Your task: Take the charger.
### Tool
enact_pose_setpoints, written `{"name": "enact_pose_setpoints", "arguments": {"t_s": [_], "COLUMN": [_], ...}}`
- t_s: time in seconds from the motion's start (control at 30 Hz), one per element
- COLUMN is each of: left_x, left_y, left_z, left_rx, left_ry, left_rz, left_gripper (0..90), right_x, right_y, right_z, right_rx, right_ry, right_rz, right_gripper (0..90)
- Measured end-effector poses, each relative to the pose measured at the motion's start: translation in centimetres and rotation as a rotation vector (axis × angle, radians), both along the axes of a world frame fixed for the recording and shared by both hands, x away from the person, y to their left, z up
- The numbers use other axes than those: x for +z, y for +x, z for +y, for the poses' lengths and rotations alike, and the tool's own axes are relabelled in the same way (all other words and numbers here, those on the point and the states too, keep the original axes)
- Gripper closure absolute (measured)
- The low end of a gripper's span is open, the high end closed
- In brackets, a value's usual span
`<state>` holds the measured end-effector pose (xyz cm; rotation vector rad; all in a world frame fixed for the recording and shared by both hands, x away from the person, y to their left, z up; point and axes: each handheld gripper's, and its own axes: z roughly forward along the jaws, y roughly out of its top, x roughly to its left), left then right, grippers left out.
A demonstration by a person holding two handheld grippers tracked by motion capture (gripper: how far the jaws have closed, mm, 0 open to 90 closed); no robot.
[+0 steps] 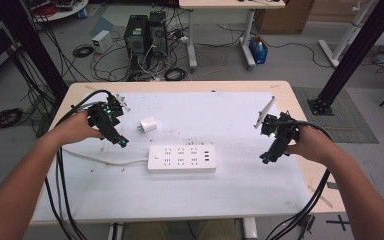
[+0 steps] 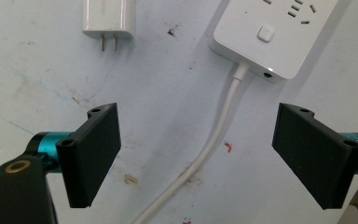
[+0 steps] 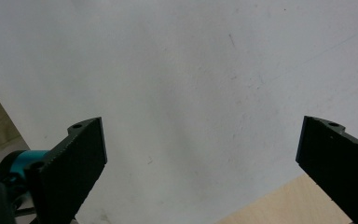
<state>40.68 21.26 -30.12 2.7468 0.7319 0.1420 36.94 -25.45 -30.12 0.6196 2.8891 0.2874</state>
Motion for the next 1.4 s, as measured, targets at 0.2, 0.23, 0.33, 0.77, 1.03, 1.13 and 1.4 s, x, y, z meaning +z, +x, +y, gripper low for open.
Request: {"name": "enact_pose_setpoints", "arguments": {"t_s": [0.2, 0.23, 0.33, 0.77, 1.03, 1.13, 1.4], "left_x": [0.1, 0.3, 0.4, 1.3, 0.4, 0.2, -1.2], "left_y": [0.1, 0.3, 0.5, 2.4, 3.8, 4.3, 5.9], "left_z": [0.1, 0.0, 0.0, -0.9, -1.4, -1.4, -2.0], "left_rx": [0.022, 0.026, 0.038, 0.121, 0.131, 0.116, 0.077], "left_ry": [-0.014, -0.018, -0.018, -0.085, -0.096, -0.109, -0.135], "left_rz": [-0.008, -0.009, -0.015, -0.066, -0.069, -0.071, -0.09], "left_gripper": [15.4, 15.4, 15.4, 15.4, 15.4, 15.4, 15.4], "right_x": [0.0, 0.1, 0.1, 0.3, 0.2, 0.1, 0.0], "right_y": [0.0, 0.2, 0.2, 0.2, 0.3, 0.4, 0.7], "right_z": [0.1, 0.0, 0.0, -0.5, -0.3, -0.1, 0.4], "right_rx": [-0.004, -0.008, -0.016, -0.038, -0.039, -0.043, -0.045], "right_ry": [0.003, 0.005, 0.005, 0.009, 0.005, -0.001, -0.009], "right_rz": [-0.001, -0.007, -0.008, -0.02, -0.019, -0.014, -0.005], "right_gripper": [1.0, 1.0, 1.0, 1.0, 1.0, 1.0, 1.0]}}
